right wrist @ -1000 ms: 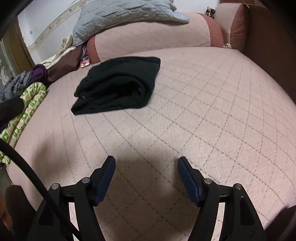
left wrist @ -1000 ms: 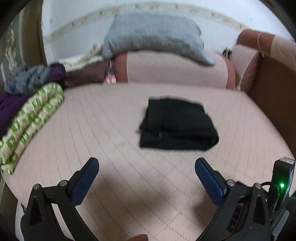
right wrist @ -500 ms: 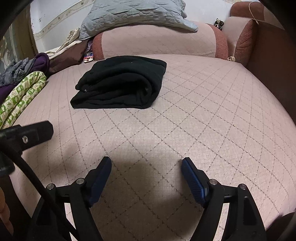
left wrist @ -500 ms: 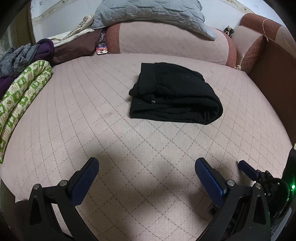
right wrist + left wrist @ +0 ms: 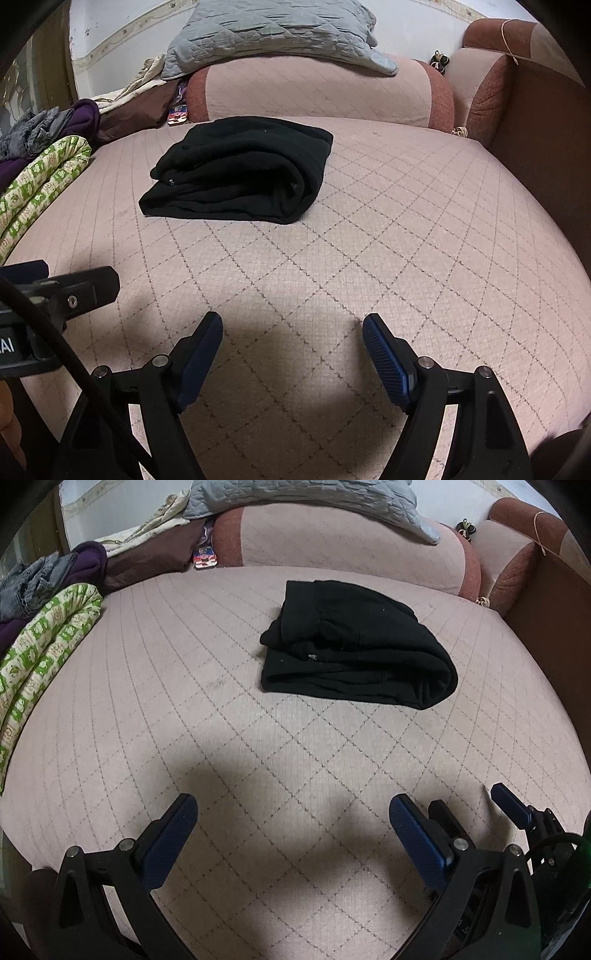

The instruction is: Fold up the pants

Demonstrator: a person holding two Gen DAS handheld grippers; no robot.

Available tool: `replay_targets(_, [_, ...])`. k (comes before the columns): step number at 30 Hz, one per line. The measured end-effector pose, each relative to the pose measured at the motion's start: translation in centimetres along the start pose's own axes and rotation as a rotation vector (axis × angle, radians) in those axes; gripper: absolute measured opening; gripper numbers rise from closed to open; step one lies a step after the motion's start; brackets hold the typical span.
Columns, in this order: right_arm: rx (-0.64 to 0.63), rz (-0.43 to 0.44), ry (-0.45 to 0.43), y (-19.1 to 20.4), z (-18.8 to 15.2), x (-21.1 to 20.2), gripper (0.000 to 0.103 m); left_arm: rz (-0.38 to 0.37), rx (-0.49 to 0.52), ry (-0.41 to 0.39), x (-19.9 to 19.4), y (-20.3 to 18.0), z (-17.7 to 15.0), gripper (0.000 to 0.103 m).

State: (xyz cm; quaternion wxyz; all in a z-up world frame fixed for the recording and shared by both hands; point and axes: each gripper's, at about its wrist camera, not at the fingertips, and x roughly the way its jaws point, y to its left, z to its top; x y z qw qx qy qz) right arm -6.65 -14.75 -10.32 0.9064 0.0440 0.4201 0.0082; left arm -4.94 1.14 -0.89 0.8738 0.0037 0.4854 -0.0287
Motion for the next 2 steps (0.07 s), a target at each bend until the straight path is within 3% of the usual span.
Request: replay_targets(2, [0.003, -0.001, 0.0, -0.08, 0.01, 0.0, 0.083, -0.005, -0.006, 0.011, 0.17, 0.11, -0.02, 0.103])
